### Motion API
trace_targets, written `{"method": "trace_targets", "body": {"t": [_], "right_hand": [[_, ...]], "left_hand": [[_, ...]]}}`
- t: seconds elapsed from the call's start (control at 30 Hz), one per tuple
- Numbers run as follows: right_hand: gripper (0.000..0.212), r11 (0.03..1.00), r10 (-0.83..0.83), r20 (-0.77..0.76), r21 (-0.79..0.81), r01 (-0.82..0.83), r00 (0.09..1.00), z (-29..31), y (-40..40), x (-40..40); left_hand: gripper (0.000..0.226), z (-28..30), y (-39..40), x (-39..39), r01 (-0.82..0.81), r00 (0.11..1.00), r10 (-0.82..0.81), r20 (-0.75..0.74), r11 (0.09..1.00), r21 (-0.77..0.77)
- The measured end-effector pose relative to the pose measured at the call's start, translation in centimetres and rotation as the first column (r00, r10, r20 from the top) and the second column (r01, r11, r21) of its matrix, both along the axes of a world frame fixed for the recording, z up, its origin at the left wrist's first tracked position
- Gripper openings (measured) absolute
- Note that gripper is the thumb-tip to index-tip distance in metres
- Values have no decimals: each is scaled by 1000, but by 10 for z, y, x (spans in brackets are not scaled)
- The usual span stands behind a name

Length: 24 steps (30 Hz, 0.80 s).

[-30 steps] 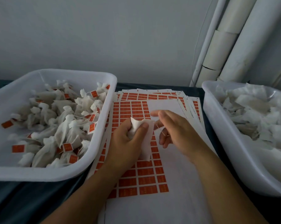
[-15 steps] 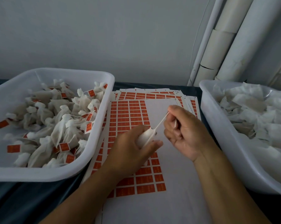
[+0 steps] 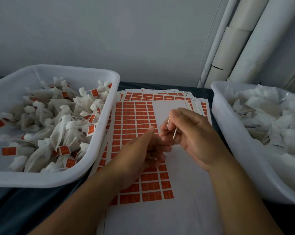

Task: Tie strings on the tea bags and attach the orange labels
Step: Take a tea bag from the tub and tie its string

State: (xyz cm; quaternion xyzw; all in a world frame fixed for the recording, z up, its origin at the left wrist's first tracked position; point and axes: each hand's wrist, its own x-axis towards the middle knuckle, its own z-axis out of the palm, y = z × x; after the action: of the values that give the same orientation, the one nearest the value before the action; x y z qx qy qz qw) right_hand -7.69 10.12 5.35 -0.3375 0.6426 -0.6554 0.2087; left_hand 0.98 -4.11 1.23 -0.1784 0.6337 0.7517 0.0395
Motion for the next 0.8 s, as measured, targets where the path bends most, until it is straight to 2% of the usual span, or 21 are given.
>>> {"method": "trace_targets", "body": {"t": [0.13,0.3,0.47,0.57,0.67,0.73,0.8], "right_hand": [[34,992,71,-88,107,-62,994,-1,-1,3],[32,958,143,-233,276,-76,962,-9,-6,8],[33,935,136,-184,350,-65,973,-13,-8,5],[35,951,66,-102,306,-31,993,-13,-6,0],[35,967,-24,-10,254,26,1000,-12,-3,-5],[34,971,-73,38,231,62,997,-12,-1,-8],[33,971,-116,50,215,103,992,-12,-1,-10]], "left_hand": [[53,-1,-5,-6,-38,999,42,-25,987,154],[43,1,-11,-3,63,994,-31,-103,943,326],[34,2,-13,-3,-37,988,94,-121,912,408],[35,-1,-16,-2,-93,978,173,-115,861,500],[35,2,-15,-1,-112,972,178,-153,925,362],[29,2,-13,-1,-138,980,154,-129,983,124],[23,1,-12,1,-153,987,142,-75,975,-162]]}}
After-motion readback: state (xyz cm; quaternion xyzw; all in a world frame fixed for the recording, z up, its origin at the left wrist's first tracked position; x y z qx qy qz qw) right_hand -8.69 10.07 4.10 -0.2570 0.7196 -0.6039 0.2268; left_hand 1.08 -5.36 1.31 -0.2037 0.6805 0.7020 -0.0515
